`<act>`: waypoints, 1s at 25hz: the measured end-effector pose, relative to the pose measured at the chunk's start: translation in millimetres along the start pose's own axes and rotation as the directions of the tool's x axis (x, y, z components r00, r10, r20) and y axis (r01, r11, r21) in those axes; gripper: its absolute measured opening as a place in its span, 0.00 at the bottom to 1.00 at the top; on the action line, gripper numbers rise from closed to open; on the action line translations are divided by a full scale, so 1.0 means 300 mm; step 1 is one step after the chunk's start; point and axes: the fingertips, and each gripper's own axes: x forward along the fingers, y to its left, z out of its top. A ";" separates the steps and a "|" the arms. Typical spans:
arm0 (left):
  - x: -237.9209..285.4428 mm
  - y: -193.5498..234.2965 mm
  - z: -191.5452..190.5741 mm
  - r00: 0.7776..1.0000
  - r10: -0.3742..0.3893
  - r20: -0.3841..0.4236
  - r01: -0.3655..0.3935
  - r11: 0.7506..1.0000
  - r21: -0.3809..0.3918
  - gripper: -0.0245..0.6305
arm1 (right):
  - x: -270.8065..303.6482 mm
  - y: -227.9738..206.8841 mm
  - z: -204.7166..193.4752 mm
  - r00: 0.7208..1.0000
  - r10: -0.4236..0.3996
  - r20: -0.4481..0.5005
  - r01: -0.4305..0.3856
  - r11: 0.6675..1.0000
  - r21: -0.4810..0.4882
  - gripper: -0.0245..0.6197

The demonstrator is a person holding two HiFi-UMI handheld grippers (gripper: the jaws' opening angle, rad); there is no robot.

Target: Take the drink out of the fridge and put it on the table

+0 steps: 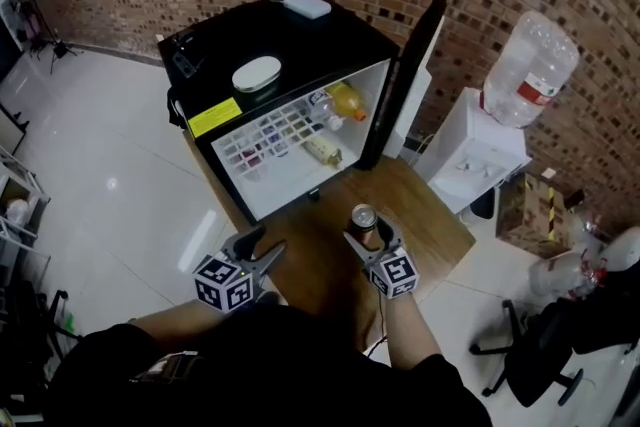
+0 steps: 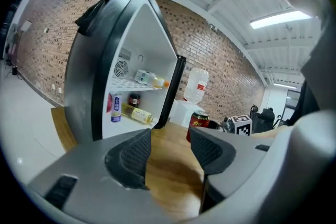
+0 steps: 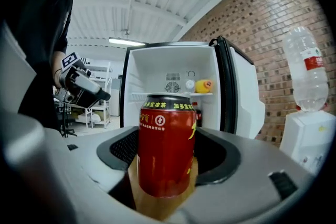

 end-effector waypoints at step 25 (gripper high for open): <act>0.071 -0.435 -0.204 0.996 -0.008 -0.088 0.017 0.995 0.103 0.38 | -0.334 0.083 -0.536 0.983 0.074 -0.169 -0.072 0.997 0.019 0.56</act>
